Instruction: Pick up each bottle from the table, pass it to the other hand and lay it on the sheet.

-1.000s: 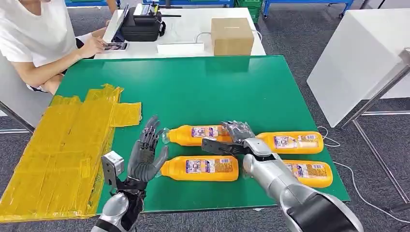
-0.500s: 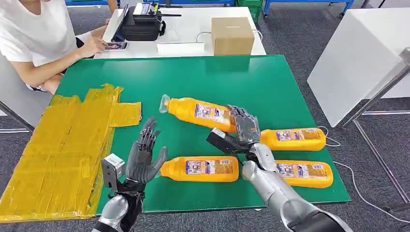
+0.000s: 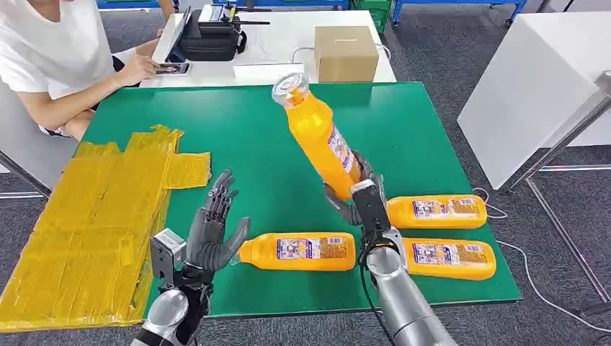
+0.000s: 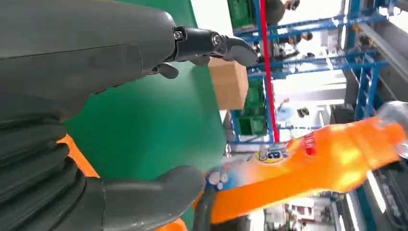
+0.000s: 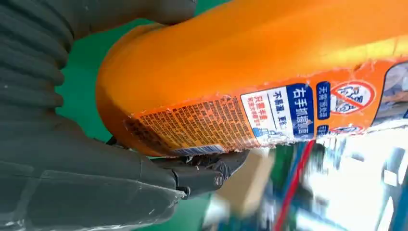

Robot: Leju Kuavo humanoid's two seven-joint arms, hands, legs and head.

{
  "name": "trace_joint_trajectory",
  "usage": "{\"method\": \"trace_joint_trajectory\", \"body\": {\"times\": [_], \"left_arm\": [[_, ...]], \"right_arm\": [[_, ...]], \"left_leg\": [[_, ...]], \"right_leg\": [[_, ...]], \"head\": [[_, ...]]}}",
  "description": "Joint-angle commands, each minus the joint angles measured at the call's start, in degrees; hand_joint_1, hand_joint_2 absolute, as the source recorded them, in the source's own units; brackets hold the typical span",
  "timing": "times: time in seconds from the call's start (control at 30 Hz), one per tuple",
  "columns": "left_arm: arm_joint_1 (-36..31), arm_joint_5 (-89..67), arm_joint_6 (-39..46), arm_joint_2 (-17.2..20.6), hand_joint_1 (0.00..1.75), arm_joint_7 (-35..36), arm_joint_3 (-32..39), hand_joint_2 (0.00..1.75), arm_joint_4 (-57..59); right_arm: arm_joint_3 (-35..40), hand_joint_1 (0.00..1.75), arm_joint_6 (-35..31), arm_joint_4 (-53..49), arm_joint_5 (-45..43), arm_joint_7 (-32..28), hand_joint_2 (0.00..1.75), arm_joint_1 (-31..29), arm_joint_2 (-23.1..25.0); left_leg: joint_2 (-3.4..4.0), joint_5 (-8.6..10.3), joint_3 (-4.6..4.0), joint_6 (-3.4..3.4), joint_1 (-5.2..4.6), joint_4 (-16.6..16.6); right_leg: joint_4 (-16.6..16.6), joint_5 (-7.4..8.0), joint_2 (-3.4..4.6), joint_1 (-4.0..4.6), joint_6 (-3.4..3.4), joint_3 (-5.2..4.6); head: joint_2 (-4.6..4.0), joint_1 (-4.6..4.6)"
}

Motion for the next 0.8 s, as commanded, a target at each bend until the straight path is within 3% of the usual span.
{"method": "trace_joint_trajectory", "body": {"times": [0.03, 0.37, 0.8], "left_arm": [[-3.6, 0.9, -2.4, 3.3, 0.0, 1.7, -3.6, 1.75, -1.9], [-4.7, 1.2, -2.7, 3.6, 0.0, 1.8, -5.2, 1.75, -2.9], [-4.8, 0.5, -2.2, 3.6, 0.0, 1.5, -6.4, 1.75, -2.5]], "right_arm": [[9.2, 1.75, 10.2, -3.0, -4.9, -0.5, 1.75, 4.3, 1.7], [18.8, 1.73, 9.9, 1.5, 0.2, 0.5, 1.75, 2.0, 1.5], [22.1, 1.75, 8.6, 4.1, 3.0, 1.0, 1.75, 0.9, 1.6]], "left_leg": [[0.06, -0.07, 0.07, -0.14, 0.12, 0.0], [0.09, -0.03, 0.04, -0.11, 0.09, 0.0], [0.08, -0.04, 0.14, -0.21, 0.16, -0.1]], "right_leg": [[0.0, -0.04, 0.0, 0.12, -0.1, 0.07], [0.0, -0.01, 0.03, 0.08, -0.08, 0.04], [-0.1, -0.01, -0.03, 0.16, -0.14, 0.15]], "head": [[0.0, 0.02], [0.0, 0.02], [0.0, 0.02]]}}
